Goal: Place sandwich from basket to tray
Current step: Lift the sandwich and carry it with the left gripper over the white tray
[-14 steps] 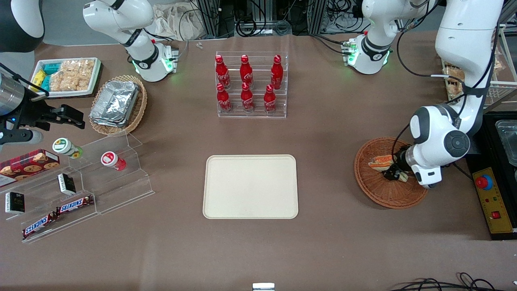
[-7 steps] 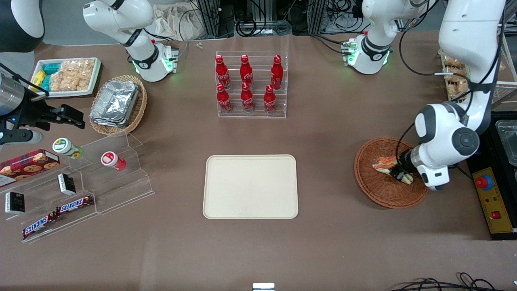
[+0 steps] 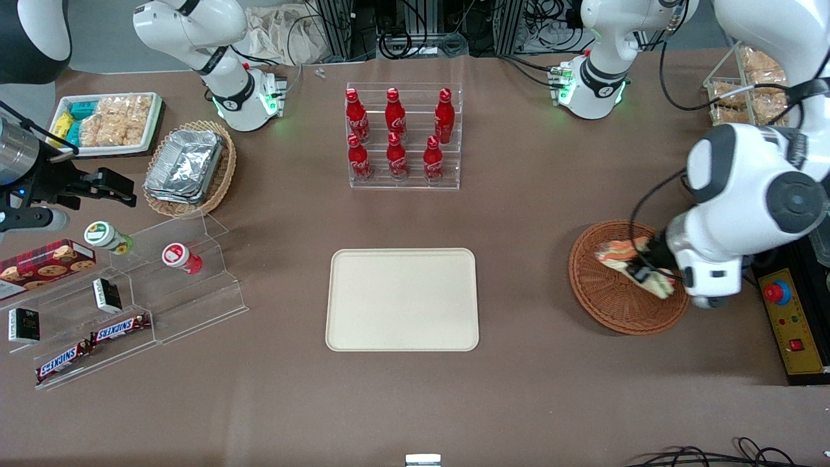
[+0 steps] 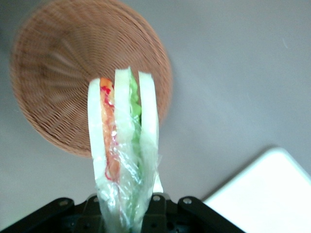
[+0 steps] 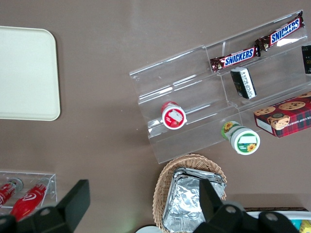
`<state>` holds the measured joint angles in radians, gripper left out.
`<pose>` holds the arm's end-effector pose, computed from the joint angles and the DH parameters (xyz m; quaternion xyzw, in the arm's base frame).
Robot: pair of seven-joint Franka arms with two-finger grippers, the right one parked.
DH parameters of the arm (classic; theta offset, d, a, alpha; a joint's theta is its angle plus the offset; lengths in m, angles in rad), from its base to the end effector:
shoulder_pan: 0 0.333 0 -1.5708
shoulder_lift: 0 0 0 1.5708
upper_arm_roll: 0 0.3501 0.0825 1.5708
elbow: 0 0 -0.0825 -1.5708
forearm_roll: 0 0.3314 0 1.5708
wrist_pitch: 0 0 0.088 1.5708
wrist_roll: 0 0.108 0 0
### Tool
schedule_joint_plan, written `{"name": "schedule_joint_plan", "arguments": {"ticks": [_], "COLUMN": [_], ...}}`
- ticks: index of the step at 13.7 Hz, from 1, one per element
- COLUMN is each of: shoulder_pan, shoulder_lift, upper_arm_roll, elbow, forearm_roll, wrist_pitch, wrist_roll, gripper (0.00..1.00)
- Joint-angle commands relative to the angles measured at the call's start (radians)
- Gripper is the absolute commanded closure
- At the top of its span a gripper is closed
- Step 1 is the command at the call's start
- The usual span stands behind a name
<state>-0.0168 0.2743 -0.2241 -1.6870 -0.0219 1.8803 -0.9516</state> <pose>0.5759 -0.1287 0.4867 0.9338 0.3536 -0.0535 0.0127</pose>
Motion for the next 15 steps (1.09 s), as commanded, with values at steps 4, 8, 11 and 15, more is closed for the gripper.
{"name": "schedule_joint_plan", "arguments": {"ticks": [4,8,11,15], "shoulder_pan": [-0.231,-0.343,-0.416,-0.42], "shoulder_lift": [0.132,0.244,0.295,0.361], "upper_arm_roll": [-0.027,-0.029,-0.026,-0.027], "elbow": [0.03,0.036,0.064,0.058], "forearm_roll": [0.072,0.111,0.129,0.259], "wrist_pitch": [0.141,0.281,0.309,0.474], "wrist_roll": [0.051,0.085,0.1,0.141], "gripper": [0.9,0.94,1.0,0.8]}}
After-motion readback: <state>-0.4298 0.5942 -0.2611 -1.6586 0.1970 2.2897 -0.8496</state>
